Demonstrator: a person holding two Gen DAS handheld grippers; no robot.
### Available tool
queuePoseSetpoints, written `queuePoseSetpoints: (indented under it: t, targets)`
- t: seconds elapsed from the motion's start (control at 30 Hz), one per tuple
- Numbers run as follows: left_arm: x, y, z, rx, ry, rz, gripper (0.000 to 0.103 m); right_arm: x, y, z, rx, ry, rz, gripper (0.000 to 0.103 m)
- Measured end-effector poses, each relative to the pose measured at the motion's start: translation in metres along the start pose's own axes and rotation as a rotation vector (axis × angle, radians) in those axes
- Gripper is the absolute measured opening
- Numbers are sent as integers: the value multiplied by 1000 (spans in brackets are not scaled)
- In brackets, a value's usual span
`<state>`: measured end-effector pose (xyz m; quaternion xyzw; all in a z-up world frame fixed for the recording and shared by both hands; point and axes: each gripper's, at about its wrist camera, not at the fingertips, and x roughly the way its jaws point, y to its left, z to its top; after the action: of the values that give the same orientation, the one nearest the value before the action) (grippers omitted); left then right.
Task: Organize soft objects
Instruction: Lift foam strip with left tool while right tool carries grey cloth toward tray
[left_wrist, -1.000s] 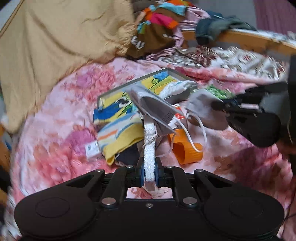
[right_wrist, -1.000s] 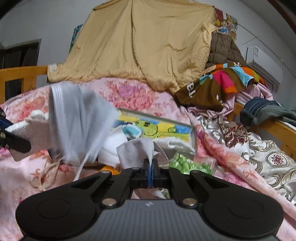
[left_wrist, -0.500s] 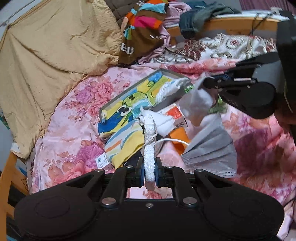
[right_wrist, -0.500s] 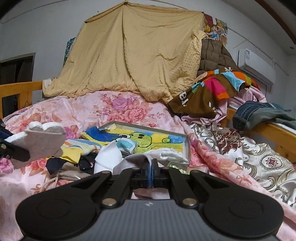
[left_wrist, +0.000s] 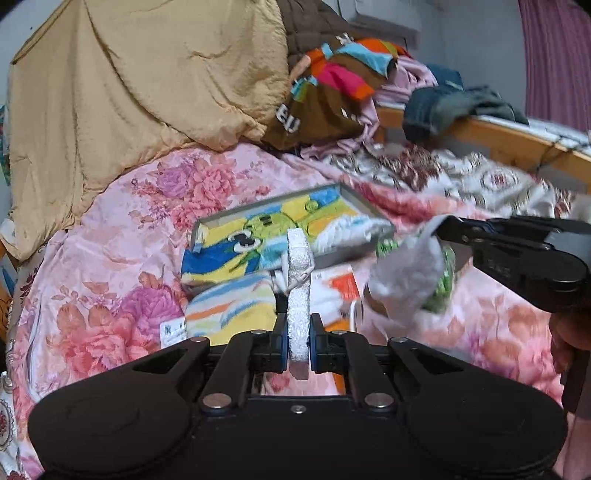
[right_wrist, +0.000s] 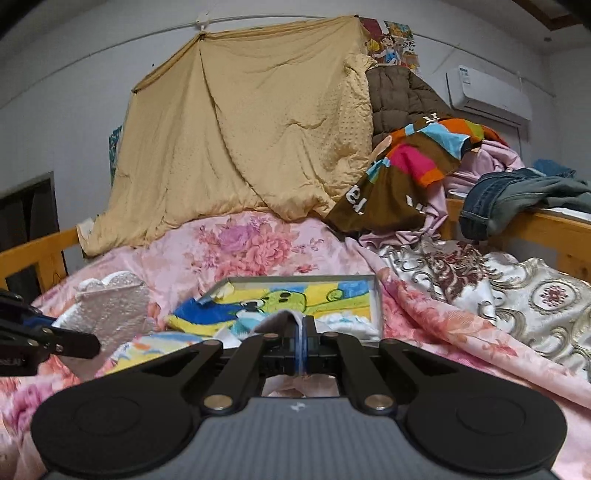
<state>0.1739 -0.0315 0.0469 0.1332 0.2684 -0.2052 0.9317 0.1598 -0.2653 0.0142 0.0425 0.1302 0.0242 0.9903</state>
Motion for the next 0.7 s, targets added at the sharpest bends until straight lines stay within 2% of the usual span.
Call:
queuePoseSetpoints:
  t: [0.17, 0.27, 0.4, 0.53, 0.7]
  targets:
    - [16, 6, 14, 5, -33, -3, 11, 32, -5, 22, -17, -18, 27, 1]
    - [34, 7, 22, 14, -34, 4, 11, 60, -11, 39, 14, -30, 56, 1]
    - [64, 11, 37, -26, -20, 3, 11, 102, -21, 60, 64, -22, 106, 2]
    - [103, 14, 54, -54, -8, -5, 11, 140, -37, 65, 134, 5, 117, 2]
    - [158, 24, 75, -131, 6, -17, 11, 184, -67, 54, 241, 60, 101, 2]
